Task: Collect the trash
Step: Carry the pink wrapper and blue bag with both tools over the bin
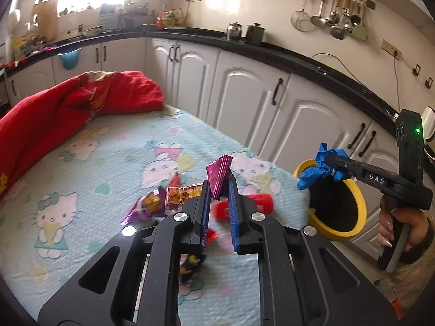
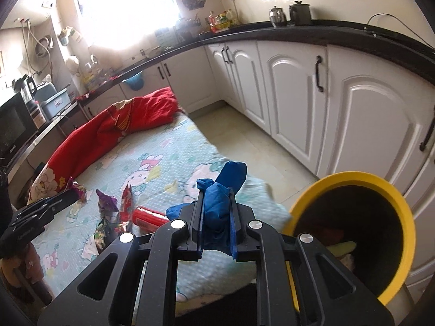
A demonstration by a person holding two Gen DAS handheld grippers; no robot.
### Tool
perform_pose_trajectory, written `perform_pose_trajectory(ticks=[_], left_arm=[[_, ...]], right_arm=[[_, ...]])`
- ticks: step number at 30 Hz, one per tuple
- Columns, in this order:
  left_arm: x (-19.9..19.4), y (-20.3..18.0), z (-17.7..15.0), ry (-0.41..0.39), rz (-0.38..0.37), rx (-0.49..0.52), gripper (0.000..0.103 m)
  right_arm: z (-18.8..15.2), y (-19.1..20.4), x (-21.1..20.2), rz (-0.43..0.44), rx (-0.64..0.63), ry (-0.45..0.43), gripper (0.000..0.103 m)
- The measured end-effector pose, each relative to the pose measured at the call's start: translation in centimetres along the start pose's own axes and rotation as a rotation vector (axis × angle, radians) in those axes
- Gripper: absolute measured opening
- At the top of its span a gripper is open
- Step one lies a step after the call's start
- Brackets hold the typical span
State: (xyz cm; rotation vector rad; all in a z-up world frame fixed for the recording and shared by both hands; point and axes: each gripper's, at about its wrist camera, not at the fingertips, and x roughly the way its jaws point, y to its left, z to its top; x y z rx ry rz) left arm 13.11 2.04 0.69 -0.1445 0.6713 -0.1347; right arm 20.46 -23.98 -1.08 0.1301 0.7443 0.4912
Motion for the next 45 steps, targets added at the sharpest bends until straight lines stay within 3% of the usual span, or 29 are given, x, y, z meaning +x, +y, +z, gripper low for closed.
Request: perform_pose_trajectory(ticks=[18,45], left_arm=[[2.8,-7.2,1.3,0.002,-0.107,0.079,0.008],[9.4,-15.8,0.7,0.087,-0.230,0.168,0.008]], right_arm=[[-0.7,-6.5,-4.8,-0.095,0.096,-0.077,0.014],[-4.2,-13.6,-6.6,-0.211,0.215,-0.070,0.014]])
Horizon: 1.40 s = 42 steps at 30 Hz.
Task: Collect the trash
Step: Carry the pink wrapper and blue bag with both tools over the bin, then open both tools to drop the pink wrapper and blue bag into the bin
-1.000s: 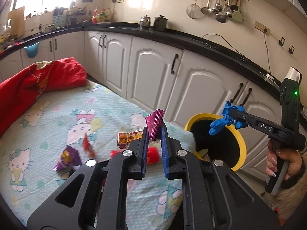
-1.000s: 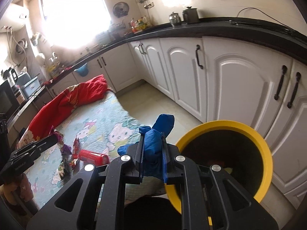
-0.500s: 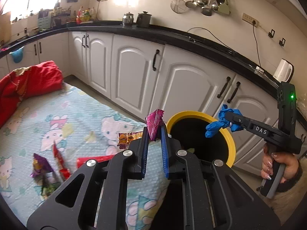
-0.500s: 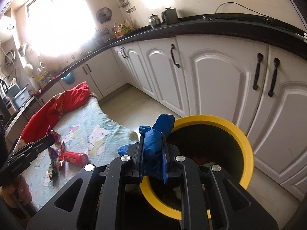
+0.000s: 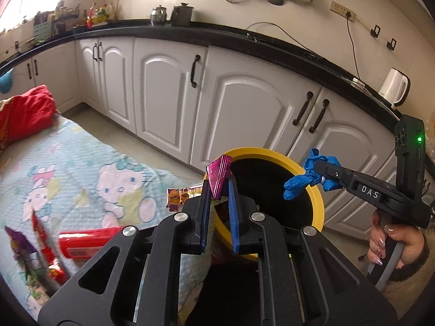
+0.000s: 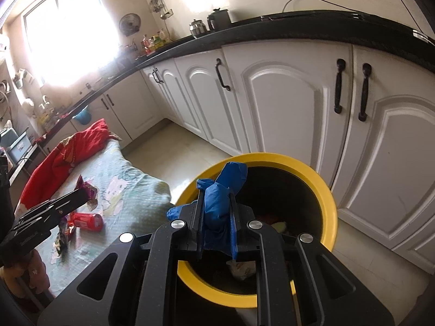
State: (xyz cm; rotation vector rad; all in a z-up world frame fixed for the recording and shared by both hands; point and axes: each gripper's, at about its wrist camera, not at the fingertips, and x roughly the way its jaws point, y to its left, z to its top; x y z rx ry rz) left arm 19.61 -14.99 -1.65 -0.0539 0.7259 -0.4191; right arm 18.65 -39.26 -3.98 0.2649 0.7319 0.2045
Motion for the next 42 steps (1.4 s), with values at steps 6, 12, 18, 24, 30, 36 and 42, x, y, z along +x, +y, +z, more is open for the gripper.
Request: perform_pose_trajectory(ticks=[6,12,18,24,30,36,42], left_arm=[[2.7,-1.5,0.1,0.035,-0.020,0.013,0.008],[5.7,-3.0,0.0,0.080,-0.038,0.035,0.008],[8.5,-3.8,-0.1,0.128,-0.056,0.043,0.008],[11.0,-4.3,-0.1,0.167,-0.069,0.041,0.008],[12.6,-4.0,-0.2,0.196,-0.072,0.021,0.016],[12.9,-3.1,-0.2,0.196,-0.047,0.000,0.028],[11.5,-2.0,0.2,0.171,-0.016,-0.017,0.049]], right_arm=[[-0.6,-1.1,0.7,-0.054,-0.004,0.015,0.014],[-1.3,-2.1,1.5,-0.100,-0.006,0.033,0.014],[-2.0,-2.9,2.3,-0.125,0.002,0.053,0.014],[-2.5,-3.7,3.0,-0.140,0.010,0.072,0.015],[-2.6,-4.4,3.6,-0.137,0.032,0.087,0.018],[-2.6,-4.7,3.6,-0.139,0.046,0.084,0.026],[-2.3,-4.6,2.9,-0.140,0.057,0.059,0.039]])
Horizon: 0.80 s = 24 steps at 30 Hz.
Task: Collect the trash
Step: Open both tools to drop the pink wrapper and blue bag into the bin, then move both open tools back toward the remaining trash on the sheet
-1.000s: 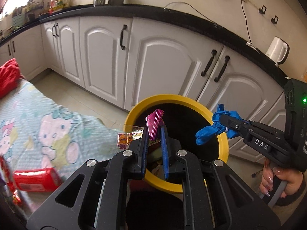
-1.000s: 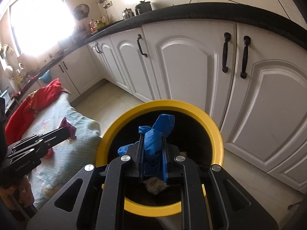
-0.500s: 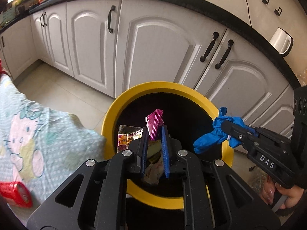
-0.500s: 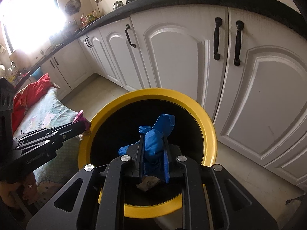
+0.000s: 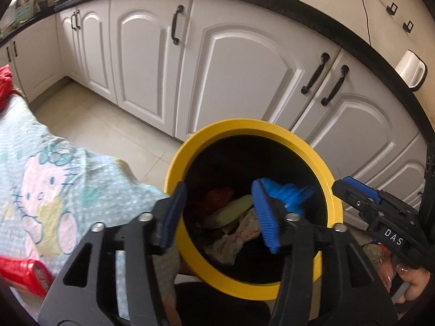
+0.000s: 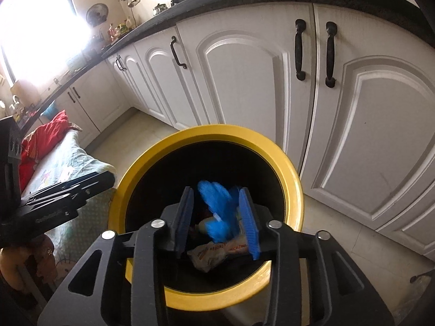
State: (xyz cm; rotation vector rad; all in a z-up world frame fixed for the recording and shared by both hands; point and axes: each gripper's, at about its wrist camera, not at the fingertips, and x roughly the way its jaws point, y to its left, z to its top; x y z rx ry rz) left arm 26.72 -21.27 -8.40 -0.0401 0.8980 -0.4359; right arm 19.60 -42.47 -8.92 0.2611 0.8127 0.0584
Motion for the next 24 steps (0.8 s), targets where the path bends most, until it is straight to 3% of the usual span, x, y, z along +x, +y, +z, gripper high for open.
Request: perform_pose_trajectory(ticks=[3,8,13,24], left_arm=[[-1.5,0.5,0.0,-0.033,0.026,0.002,0.063],[-4.4,1.2,0.2,-0.091,0.055,-0.009,0.084],[-7.4,2.3,0.0,-0.136,0.081,-0.026,0.090],[-13.1,4.2,-1.2,-0.240,0.123,-0.038,0.092]], right_arm=[[0.3,0.1,-0.7,0.003,0.010,-0.021,0.049],[0.6,1.1,-1.8,0.021,0.002,-0.052,0.056],[1.0,2.5,-2.9,0.048,-0.022,-0.078,0.062],[1.6,6.6,-5.1,0.096,-0.091,-0.117,0.069]])
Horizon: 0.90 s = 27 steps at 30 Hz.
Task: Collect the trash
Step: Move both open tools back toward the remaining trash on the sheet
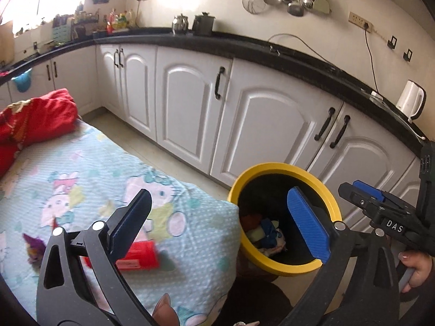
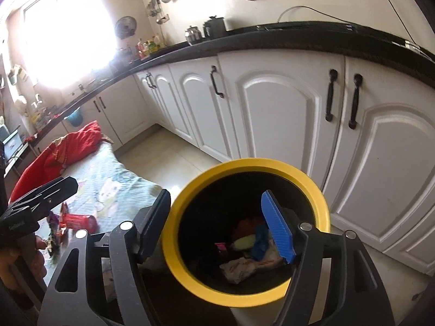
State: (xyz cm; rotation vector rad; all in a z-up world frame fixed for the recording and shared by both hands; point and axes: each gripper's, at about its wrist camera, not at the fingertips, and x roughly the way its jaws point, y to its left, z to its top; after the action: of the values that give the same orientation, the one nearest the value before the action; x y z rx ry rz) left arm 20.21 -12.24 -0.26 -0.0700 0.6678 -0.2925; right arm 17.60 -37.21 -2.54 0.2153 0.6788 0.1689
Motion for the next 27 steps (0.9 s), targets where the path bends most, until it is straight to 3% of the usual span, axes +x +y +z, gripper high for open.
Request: perform_pose_trajectory(ticks=[13,27], left_arm=[[-5.5,6.3,-0.8,-0.078,0.119,-0.081,0.092],[-8.2,13.1,-3.0,-0.070,0.244,-0.150,0.092]], right_arm=[[-0.2,7.1,-0.8,0.105,-0.099,0.014,0.071],[-2.8,16.2,0.8,0.230,-0.244,0.104,0.071]])
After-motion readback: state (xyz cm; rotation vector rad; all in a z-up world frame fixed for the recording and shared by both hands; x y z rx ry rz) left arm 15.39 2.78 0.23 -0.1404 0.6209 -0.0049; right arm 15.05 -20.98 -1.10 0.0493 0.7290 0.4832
